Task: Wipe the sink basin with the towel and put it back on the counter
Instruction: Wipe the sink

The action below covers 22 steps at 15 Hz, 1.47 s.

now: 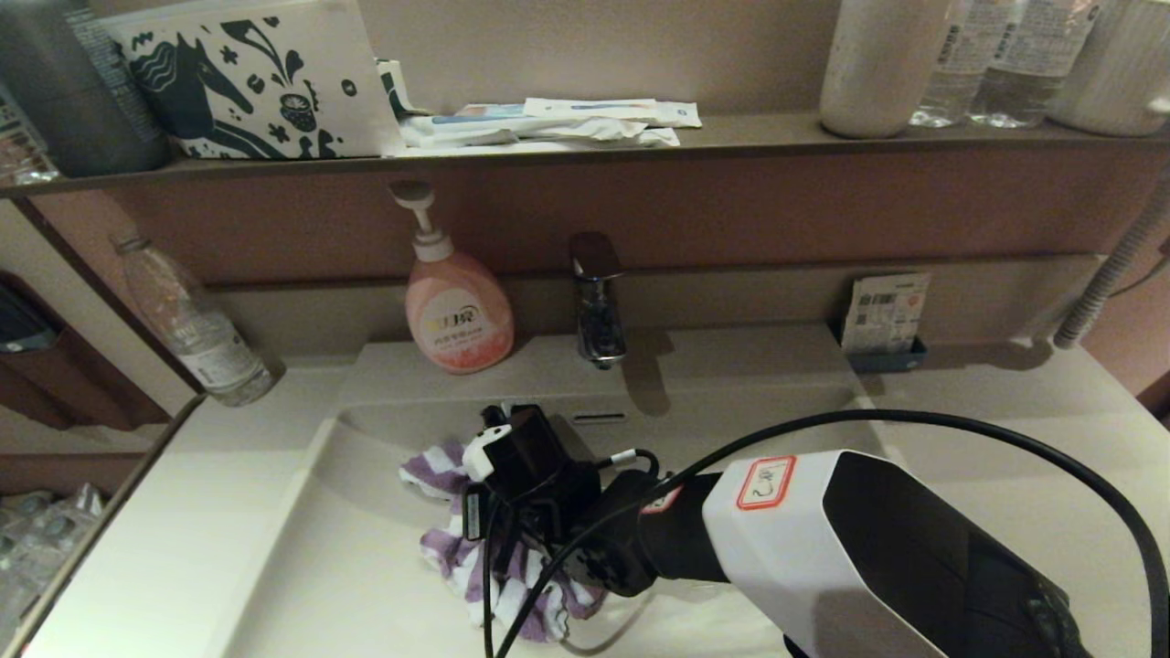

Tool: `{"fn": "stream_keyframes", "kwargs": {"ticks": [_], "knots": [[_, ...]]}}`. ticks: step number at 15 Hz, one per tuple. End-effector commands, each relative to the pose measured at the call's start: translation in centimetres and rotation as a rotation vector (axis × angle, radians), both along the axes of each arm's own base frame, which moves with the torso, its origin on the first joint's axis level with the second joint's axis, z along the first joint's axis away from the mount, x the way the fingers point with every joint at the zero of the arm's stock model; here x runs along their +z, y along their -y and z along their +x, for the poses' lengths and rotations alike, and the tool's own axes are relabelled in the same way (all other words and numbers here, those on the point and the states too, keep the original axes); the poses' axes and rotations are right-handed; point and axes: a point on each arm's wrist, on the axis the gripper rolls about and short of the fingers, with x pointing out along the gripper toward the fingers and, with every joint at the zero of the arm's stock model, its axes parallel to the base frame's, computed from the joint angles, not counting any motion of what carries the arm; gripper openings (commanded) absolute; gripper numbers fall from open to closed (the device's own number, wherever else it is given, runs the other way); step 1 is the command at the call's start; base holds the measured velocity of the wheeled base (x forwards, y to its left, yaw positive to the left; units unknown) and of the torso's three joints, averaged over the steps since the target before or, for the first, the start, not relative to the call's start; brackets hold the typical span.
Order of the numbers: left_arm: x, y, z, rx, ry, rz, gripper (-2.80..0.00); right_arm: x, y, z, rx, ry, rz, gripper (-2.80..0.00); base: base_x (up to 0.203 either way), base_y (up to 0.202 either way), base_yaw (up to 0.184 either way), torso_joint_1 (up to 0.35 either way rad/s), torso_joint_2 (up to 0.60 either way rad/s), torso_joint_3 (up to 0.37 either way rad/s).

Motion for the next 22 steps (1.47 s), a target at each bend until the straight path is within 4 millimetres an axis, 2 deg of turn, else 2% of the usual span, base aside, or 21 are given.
{"fn": "stream_keyframes", "kwargs": {"ticks": [1,3,7,11,16,22], "knots": [[0.0,0.0,0.0,0.001,0.000,-0.001,-2.80,-0.8,0.9,0.5,-0.034,-0.026,-0.044,-2.80,0.000,0.000,0.000,0.000,0.00,0.000],[0.0,0.0,0.0,0.001,0.000,-0.001,-2.80,-1.6,2.5,1.0,-0.085,-0.051,-0.103,-2.80,0.000,0.000,0.000,0.000,0.00,0.000],[0.0,0.0,0.0,0.001,0.000,-0.001,-2.80,-0.4,7.5,2.5,-0.188,-0.081,-0.147,-2.80,0.000,0.000,0.000,0.000,0.00,0.000],[0.0,0.0,0.0,0.001,0.000,-0.001,-2.80,-0.3,12.6,2.4,-0.279,-0.139,-0.223,-2.80,0.000,0.000,0.000,0.000,0.00,0.000],[0.0,0.0,0.0,0.001,0.000,-0.001,-2.80,-0.5,17.6,0.3,-0.347,-0.173,-0.266,-2.80,0.000,0.000,0.000,0.000,0.00,0.000],[0.0,0.0,0.0,0.001,0.000,-0.001,-2.80,0.3,21.2,-3.7,-0.378,-0.225,-0.360,-2.80,0.000,0.000,0.000,0.000,0.00,0.000]]}}
